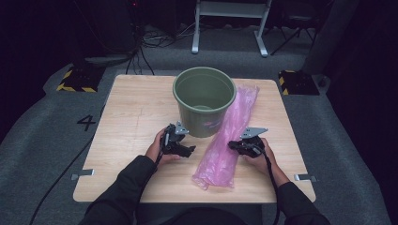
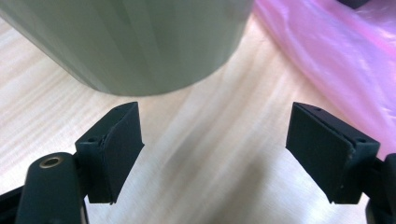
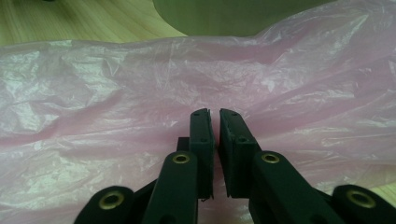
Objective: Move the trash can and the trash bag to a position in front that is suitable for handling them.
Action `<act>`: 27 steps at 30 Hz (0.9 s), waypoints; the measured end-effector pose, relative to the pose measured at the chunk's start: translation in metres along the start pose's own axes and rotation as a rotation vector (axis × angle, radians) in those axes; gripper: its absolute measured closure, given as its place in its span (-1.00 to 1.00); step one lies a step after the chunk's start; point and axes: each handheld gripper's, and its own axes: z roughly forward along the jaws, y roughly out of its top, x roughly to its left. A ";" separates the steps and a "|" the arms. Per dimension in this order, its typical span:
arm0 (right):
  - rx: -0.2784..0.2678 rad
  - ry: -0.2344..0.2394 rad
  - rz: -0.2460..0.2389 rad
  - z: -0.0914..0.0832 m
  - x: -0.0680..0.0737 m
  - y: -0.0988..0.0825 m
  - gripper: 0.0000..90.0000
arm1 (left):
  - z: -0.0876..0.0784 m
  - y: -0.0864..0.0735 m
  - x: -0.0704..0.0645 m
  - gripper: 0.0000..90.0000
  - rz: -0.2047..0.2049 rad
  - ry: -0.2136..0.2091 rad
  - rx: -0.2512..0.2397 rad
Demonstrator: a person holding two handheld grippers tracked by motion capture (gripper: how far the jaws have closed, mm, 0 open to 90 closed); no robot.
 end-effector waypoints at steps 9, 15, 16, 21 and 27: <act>-0.006 -0.002 0.003 0.000 -0.001 0.000 0.84 | -0.013 0.004 -0.039 -0.57 0.078 -0.105 -0.025; -0.008 -0.006 -0.001 0.000 -0.001 -0.001 0.83 | -0.006 0.006 -0.078 -0.50 0.168 -0.156 0.000; -0.010 -0.006 0.000 0.000 -0.001 -0.001 0.83 | -0.005 0.006 -0.083 -0.50 0.176 -0.164 0.008; -0.010 -0.010 0.010 0.000 -0.001 -0.001 0.82 | 0.006 0.002 -0.091 -0.52 0.220 -0.174 0.050; -0.011 -0.014 0.013 0.000 -0.001 -0.001 0.78 | 0.019 -0.004 -0.085 -0.39 0.237 -0.182 0.084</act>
